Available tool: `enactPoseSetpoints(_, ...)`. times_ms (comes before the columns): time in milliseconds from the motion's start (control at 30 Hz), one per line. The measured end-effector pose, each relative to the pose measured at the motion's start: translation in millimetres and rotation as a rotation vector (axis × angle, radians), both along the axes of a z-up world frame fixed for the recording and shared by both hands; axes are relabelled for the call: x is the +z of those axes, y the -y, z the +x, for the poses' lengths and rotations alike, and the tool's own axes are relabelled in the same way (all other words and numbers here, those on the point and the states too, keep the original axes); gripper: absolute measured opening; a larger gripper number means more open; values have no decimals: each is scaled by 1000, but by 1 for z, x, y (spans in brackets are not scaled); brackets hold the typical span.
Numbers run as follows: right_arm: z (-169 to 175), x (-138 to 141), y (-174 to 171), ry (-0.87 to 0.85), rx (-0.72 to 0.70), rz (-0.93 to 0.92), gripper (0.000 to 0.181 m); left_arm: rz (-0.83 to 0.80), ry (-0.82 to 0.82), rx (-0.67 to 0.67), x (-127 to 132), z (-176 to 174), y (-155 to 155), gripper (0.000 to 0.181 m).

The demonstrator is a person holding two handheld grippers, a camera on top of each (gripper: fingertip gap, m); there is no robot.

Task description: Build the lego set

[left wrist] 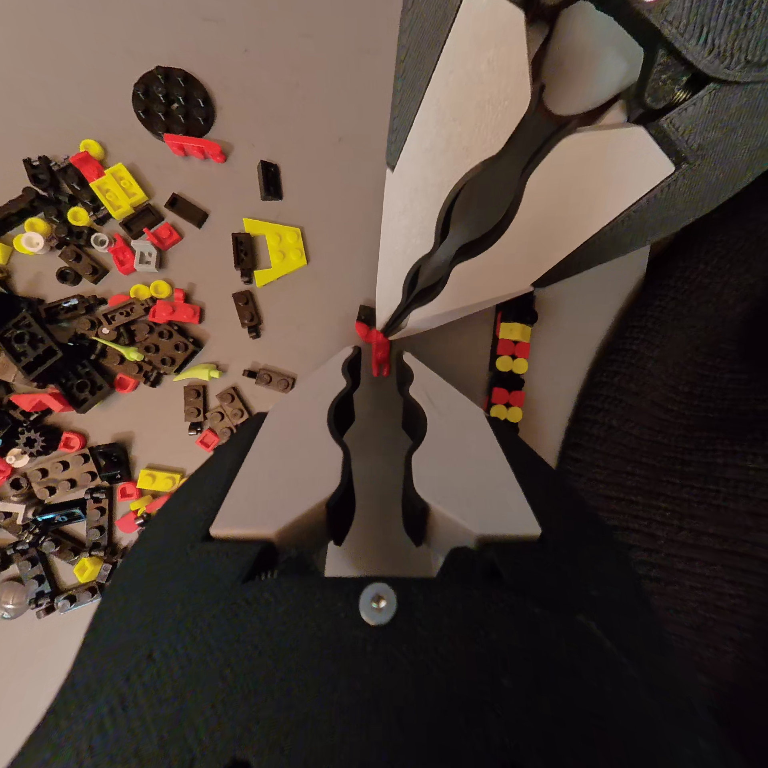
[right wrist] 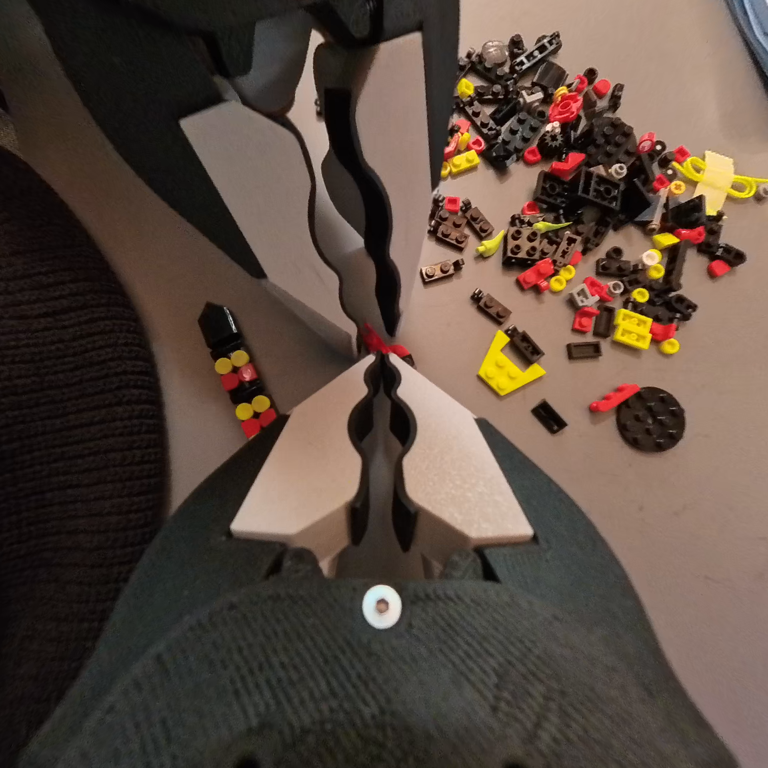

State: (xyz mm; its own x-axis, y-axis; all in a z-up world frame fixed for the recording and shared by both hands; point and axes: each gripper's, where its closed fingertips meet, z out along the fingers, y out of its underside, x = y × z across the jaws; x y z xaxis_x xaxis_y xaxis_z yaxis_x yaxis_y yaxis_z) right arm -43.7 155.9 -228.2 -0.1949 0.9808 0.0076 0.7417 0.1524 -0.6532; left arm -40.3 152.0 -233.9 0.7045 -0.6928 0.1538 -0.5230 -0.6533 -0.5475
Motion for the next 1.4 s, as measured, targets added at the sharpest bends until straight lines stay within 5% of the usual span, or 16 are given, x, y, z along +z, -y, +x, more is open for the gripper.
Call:
enactPoseSetpoints(733, -1, 1, -1, -16, -50, -164, 0, 66, 38, -49, -2, -1, 1, 5)
enactPoseSetpoints(1067, 3, 1, -10, -27, -16, -84, 18, 37, 35, -37, -2, -3, 0, 5)
enactPoseSetpoints(1400, 1, -5, -8, -28, 79, 22, 10, -62, 47, -20, -2, -1, 7, 5)
